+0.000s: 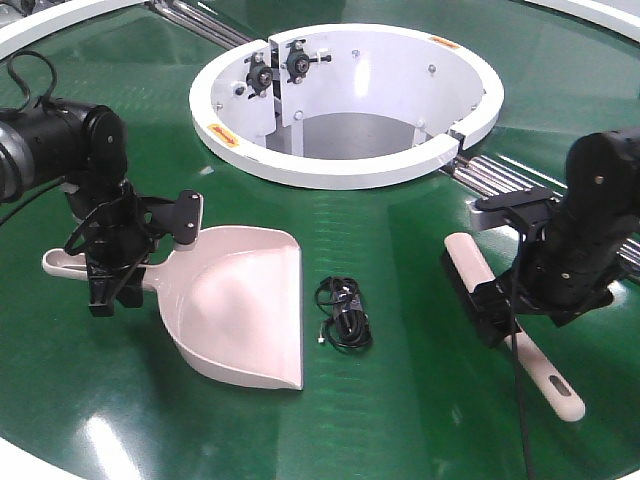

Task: Clean and inspect green conveyor with broom and dustpan
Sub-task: 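Move the right gripper to the pink brush handle and grasp it, then sweep the black cable into the dustpan with the brush in the right gripper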

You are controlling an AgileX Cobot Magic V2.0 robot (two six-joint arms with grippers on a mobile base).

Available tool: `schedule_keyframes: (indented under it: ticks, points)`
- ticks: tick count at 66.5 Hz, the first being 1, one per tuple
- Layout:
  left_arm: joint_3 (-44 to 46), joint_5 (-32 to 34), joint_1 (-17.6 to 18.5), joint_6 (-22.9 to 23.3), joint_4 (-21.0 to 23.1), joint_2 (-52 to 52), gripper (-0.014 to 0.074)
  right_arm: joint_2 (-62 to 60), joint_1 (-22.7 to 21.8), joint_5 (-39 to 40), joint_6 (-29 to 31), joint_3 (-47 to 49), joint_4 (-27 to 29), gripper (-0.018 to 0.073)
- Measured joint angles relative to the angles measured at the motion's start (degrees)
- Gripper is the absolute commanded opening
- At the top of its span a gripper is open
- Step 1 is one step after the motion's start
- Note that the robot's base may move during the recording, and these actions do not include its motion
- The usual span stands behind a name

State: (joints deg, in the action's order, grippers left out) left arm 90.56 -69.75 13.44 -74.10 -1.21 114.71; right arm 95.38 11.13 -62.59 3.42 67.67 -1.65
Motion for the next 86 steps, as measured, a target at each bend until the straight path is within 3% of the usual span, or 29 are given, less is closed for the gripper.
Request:
schedule_keyframes:
  ticks: [18,27,35,58,86]
  points:
    - [0.0,0.0,0.0,0.0,0.0,0.0,0.0003,7.3,0.0,-4.0,-0.1,4.1,-0.3,0.0573]
    - [0.0,0.0,0.0,0.0,0.0,0.0,0.0003,9.3,0.0,-4.4,-0.3,4.4,-0.3,0.0519]
    - [0.0,0.0,0.0,0.0,0.0,0.0,0.0003,10.7,0.0,-4.4,-0.6,4.4,-0.3,0.0419]
    - [0.0,0.0,0.0,0.0,0.0,0.0,0.0003,13.4,0.0,-4.4,-1.4,4.4,-0.4,-0.0015]
    - [0.0,0.0,0.0,0.0,0.0,0.0,0.0003,4.9,0.0,-4.0,-2.0,4.4,-0.4,-0.001]
